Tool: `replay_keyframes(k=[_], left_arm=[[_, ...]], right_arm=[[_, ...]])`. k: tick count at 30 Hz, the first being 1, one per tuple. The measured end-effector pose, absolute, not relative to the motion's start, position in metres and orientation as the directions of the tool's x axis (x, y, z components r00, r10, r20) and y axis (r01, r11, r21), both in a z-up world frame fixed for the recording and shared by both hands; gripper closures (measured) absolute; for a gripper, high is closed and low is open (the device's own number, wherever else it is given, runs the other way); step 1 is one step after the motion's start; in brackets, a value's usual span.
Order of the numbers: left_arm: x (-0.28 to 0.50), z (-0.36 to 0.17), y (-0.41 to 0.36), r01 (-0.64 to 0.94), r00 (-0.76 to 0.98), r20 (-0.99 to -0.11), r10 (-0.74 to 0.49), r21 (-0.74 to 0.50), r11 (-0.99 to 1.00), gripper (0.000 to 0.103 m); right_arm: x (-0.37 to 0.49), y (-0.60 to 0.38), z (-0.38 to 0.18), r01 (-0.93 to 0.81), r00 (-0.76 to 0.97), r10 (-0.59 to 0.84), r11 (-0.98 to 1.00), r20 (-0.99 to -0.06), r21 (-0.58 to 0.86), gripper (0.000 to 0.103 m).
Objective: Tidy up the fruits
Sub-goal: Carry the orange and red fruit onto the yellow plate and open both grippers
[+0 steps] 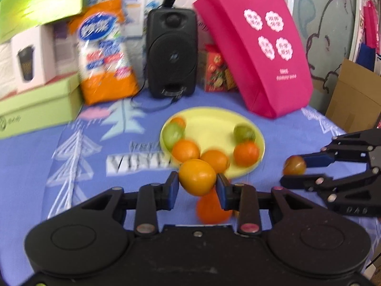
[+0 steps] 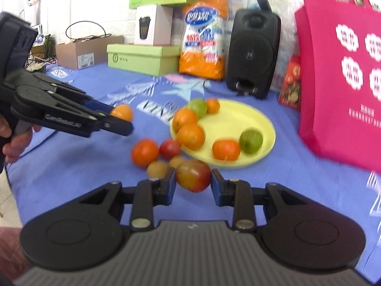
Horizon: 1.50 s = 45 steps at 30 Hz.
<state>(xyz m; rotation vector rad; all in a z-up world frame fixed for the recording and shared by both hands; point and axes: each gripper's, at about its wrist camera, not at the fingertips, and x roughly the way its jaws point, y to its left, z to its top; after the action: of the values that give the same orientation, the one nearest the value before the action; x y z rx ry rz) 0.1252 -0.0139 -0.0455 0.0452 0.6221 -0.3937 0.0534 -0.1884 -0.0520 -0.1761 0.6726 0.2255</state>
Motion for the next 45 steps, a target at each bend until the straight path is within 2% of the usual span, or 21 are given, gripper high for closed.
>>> replay_keyframes(k=[6,18,20,24,26,28,30,34,37,40,45], left_arm=[[0.185,-0.040,-0.035,0.370,0.728,-0.593,-0.345,-0.084,0.925,0.070],[0.268,-0.066,-0.069,0.372,0.670,-0.669,-0.322,-0.073,0.925,0.069],[0.271,-0.068,-0.071,0.371,0.672,-0.667,-0.321,-0.071,0.926,0.063],[0.270,-0.067,-0.068,0.362,0.682,-0.661,-0.313,-0.068,0.930,0.058],[0.267,-0.065,-0.065,0.352,0.690,-0.657,-0.303,-0.062,0.934,0.041],[0.262,-0.061,-0.061,0.333,0.708,-0.645,-0.286,-0.052,0.942,0.032],[0.256,-0.056,-0.057,0.322,0.719,-0.637,-0.280,-0.052,0.945,0.029],[0.238,-0.043,-0.044,0.291,0.752,-0.606,-0.260,-0.049,0.955,0.010],[0.221,-0.036,-0.034,0.278,0.774,-0.584,-0.245,-0.035,0.960,0.008],[0.200,-0.032,-0.024,0.262,0.787,-0.574,-0.226,-0.020,0.965,0.003],[0.165,-0.036,-0.008,0.251,0.793,-0.569,-0.217,-0.019,0.968,0.002]], right_arm=[[0.096,-0.196,-0.045,-0.248,0.780,0.129,0.962,-0.613,-0.112,0.073],[0.170,-0.215,-0.070,-0.199,0.749,0.106,0.977,-0.654,-0.070,0.073],[0.173,-0.215,-0.072,-0.207,0.749,0.112,0.976,-0.653,-0.070,0.072],[0.174,-0.211,-0.072,-0.213,0.751,0.114,0.974,-0.650,-0.075,0.068],[0.172,-0.210,-0.070,-0.215,0.752,0.115,0.974,-0.649,-0.077,0.068],[0.169,-0.210,-0.068,-0.212,0.755,0.111,0.974,-0.646,-0.080,0.065],[0.165,-0.210,-0.065,-0.204,0.762,0.106,0.976,-0.639,-0.082,0.063],[0.152,-0.210,-0.056,-0.194,0.775,0.101,0.978,-0.623,-0.082,0.057],[0.139,-0.209,-0.051,-0.198,0.784,0.102,0.976,-0.612,-0.090,0.052],[0.126,-0.208,-0.048,-0.201,0.785,0.102,0.975,-0.611,-0.096,0.052],[0.104,-0.204,-0.047,-0.204,0.785,0.107,0.975,-0.610,-0.092,0.051]])
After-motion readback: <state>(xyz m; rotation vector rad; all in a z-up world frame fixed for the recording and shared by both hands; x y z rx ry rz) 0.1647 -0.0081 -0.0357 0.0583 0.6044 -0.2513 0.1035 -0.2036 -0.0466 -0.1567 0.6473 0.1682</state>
